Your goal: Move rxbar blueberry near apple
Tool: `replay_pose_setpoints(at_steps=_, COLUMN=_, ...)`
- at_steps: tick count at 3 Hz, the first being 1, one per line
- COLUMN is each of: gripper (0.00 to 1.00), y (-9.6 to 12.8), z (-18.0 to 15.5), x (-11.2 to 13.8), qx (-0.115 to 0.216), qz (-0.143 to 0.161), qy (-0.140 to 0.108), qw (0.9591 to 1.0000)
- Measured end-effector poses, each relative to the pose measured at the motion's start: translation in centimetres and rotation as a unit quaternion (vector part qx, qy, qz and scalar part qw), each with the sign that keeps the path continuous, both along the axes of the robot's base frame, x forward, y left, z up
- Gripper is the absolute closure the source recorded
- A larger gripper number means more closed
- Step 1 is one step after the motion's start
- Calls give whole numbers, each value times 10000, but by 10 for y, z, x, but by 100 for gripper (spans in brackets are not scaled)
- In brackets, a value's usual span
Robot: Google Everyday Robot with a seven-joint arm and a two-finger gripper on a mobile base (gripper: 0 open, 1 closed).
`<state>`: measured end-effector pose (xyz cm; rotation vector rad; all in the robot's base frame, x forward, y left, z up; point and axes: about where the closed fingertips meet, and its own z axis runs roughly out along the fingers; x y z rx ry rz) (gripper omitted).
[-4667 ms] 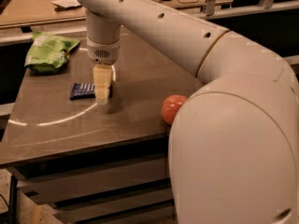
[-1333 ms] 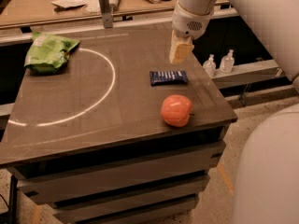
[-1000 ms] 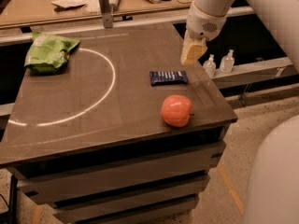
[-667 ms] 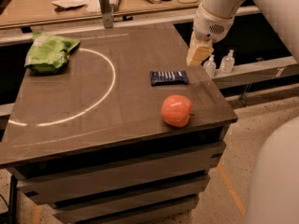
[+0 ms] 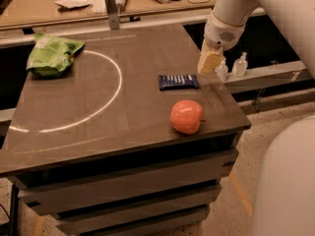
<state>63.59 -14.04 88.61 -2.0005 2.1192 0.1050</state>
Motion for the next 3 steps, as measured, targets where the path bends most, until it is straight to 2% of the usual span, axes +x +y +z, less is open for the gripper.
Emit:
replay_pose_setpoints(at_steps=1, gripper=12, y=10, z=-7, x=4, qx=111, qz=-50, qy=6, qw=9999)
replay_pose_setpoints(at_steps=2, gripper=0, y=25, z=-11, x=5, qx=256, qz=-58, qy=12, qw=9997)
replay_pose_setpoints(at_steps=3, gripper=0, y=43, z=-24, x=4, qx=357, qz=-16, qy=135, qw=9993)
